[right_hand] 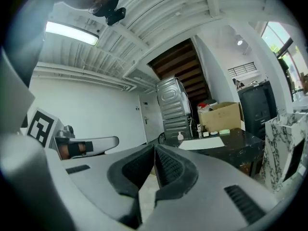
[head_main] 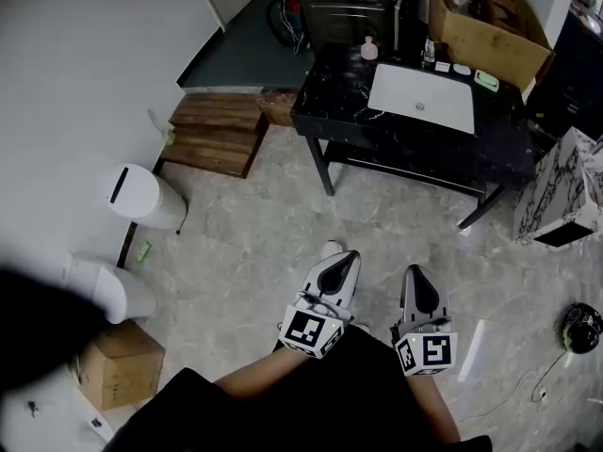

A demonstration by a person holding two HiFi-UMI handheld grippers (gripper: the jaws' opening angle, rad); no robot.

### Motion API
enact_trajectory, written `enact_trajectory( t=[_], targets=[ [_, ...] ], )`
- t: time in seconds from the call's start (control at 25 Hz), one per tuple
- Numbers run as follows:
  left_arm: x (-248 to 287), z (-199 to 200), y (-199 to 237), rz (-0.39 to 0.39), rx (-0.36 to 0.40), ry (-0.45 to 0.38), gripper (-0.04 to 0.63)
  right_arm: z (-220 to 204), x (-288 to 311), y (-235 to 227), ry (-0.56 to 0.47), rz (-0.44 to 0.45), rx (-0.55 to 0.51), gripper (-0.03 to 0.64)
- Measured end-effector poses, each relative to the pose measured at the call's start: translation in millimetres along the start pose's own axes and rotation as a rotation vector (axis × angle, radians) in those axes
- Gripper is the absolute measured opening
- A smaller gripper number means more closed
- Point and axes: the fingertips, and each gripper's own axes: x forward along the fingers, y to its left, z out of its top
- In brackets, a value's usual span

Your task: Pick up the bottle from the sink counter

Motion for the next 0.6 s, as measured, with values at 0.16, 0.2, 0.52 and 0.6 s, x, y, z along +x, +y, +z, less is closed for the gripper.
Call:
enact_trajectory(
  t=[0.16, 0.2, 0.52, 0.6],
  targets=[
    [37, 1, 31, 0.003, -0.030, 0.005, 0.012, 8, 27, -23, -0.044, -0.032, -0.006, 0.038],
    [51, -1, 38, -0.003, -0.039, 0.006, 0.012, 8, 36, -32, -0.044, -0.045, -0.004, 0.038],
    [177, -1, 119, -0.087, -0.047, 0.037, 0.012, 17, 145, -93, -0.019, -0.187, -0.042, 0.038],
    [207, 7, 144, -0.110, -0.033, 0.040, 0.012, 24, 184, -103, -0.010, -0.196, -0.044, 0.038]
  ],
)
